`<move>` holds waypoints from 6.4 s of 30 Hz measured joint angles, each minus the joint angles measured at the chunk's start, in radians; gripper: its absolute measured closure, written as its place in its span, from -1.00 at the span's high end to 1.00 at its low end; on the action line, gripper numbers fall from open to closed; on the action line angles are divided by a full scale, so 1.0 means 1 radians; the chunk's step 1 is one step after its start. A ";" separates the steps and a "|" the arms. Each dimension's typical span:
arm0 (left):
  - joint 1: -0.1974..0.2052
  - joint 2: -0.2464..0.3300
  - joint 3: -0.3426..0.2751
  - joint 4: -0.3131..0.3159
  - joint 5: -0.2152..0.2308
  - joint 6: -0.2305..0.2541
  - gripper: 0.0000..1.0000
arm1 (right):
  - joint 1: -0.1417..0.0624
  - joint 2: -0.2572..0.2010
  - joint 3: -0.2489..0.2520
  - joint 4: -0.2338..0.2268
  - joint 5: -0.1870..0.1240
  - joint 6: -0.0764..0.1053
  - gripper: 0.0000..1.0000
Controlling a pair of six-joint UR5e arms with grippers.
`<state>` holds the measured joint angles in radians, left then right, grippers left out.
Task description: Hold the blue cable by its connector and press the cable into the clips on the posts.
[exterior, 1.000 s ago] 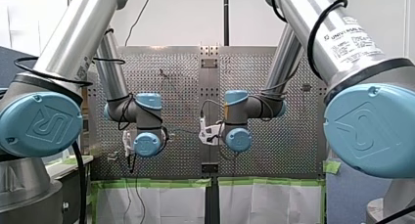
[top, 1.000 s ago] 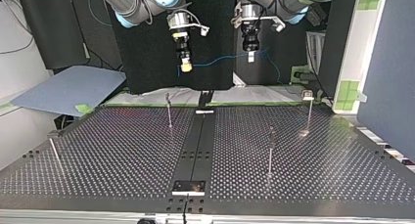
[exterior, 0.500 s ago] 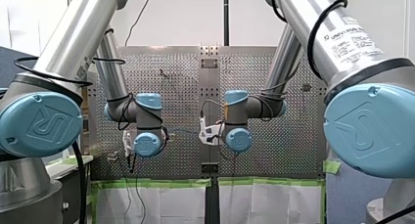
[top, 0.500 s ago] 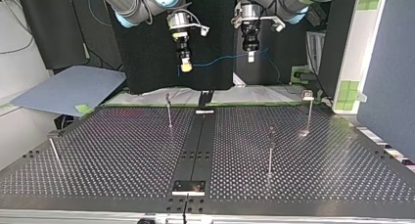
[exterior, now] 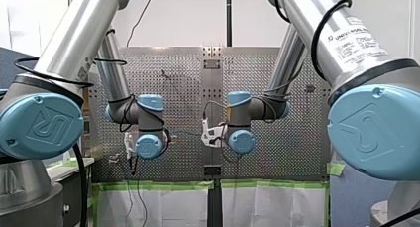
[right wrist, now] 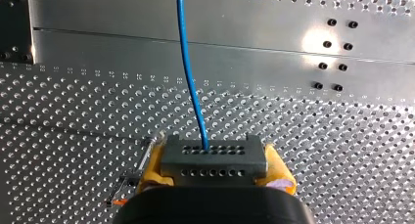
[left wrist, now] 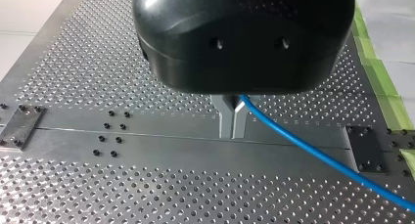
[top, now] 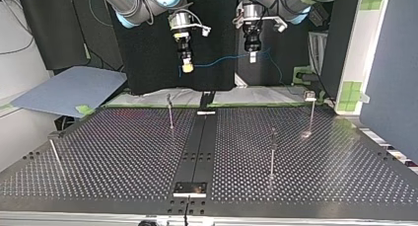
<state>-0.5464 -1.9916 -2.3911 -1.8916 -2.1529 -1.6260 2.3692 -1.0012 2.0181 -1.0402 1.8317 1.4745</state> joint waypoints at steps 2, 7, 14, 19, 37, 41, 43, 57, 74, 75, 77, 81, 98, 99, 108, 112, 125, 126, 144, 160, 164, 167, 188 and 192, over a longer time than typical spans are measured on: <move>0.000 0.000 0.000 0.000 0.000 0.000 -0.98 | 0.000 0.000 0.000 0.000 0.000 0.000 -1.00; 0.000 0.000 0.000 0.000 0.000 0.000 -0.98 | 0.000 0.000 0.000 0.000 0.000 0.000 -1.00; 0.000 0.000 0.000 0.000 0.000 0.000 -0.98 | 0.000 0.000 0.000 0.000 0.000 0.000 -1.00; 0.000 0.000 0.000 0.000 0.000 0.000 -0.98 | 0.000 0.000 0.000 0.000 0.000 0.000 -1.00; 0.000 0.000 0.000 -0.002 0.000 0.002 -0.98 | -0.003 0.078 -0.009 0.041 0.005 -0.003 -1.00; 0.000 0.000 0.000 -0.002 0.000 0.002 -0.98 | -0.003 0.092 -0.009 0.043 0.005 -0.003 -1.00; 0.000 0.000 0.000 -0.002 0.000 0.002 -0.98 | -0.003 0.094 -0.009 0.043 0.005 -0.003 -1.00; 0.046 -0.046 -0.001 0.021 -0.003 0.047 -0.98 | -0.003 0.095 -0.009 0.043 0.005 -0.003 -1.00; 0.190 -0.175 -0.002 0.023 -0.003 0.185 -0.98 | -0.003 0.095 -0.009 0.043 0.005 -0.003 -1.00; 0.192 -0.176 -0.002 0.023 -0.003 0.186 -0.98 | -0.003 0.095 -0.009 0.043 0.005 -0.003 -1.00; 0.192 -0.174 -0.001 0.022 -0.006 0.189 -0.98 | -0.003 0.096 -0.011 0.044 0.006 -0.004 -1.00; 0.180 -0.154 0.000 0.015 -0.027 0.189 -0.98 | -0.003 0.091 -0.028 0.062 0.023 -0.005 -1.00; 0.077 -0.008 0.000 -0.125 -0.106 0.171 -0.98 | 0.011 -0.054 -0.046 0.208 -0.016 0.043 -1.00; 0.076 0.000 0.000 -0.133 -0.106 0.170 -0.98 | 0.012 -0.062 -0.046 0.214 -0.025 0.045 -1.00; 0.063 0.079 0.000 -0.212 -0.108 0.145 -0.98 | 0.012 -0.118 -0.070 0.247 -0.065 0.072 -1.00; 0.060 0.118 0.000 -0.251 -0.108 0.121 -0.98 | 0.012 -0.121 -0.096 0.276 -0.074 0.077 -1.00; 0.060 0.192 0.001 -0.360 -0.052 0.077 -0.98 | 0.012 -0.125 -0.186 0.347 -0.092 0.076 -1.00; 0.060 0.193 0.001 -0.368 -0.044 0.076 -0.98 | 0.012 -0.126 -0.188 0.351 -0.092 0.075 -1.00; 0.061 0.287 0.108 -0.513 -0.036 0.086 -0.98 | 0.017 -0.189 -0.194 0.374 -0.092 0.082 -1.00; 0.064 0.337 0.232 -0.654 0.032 0.016 -0.98 | 0.013 -0.195 -0.219 0.374 -0.114 0.102 -1.00; 0.057 0.323 0.235 -0.687 0.047 0.003 -0.98 | 0.009 -0.211 -0.244 0.383 -0.117 0.122 -1.00; 0.058 0.331 0.236 -0.712 0.067 0.015 -0.98 | 0.006 -0.231 -0.258 0.388 -0.119 0.144 -1.00; 0.044 0.355 0.259 -0.883 0.048 0.107 -0.98 | 0.002 -0.250 -0.316 0.456 -0.118 0.153 -1.00; 0.047 0.363 0.277 -0.916 0.039 0.121 -0.98 | 0.002 -0.249 -0.317 0.459 -0.111 0.153 -1.00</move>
<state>-0.4994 -1.6290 -2.1140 -2.8074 -2.1134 -1.5052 2.3711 -1.2502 1.7009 -0.5817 1.7208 1.6280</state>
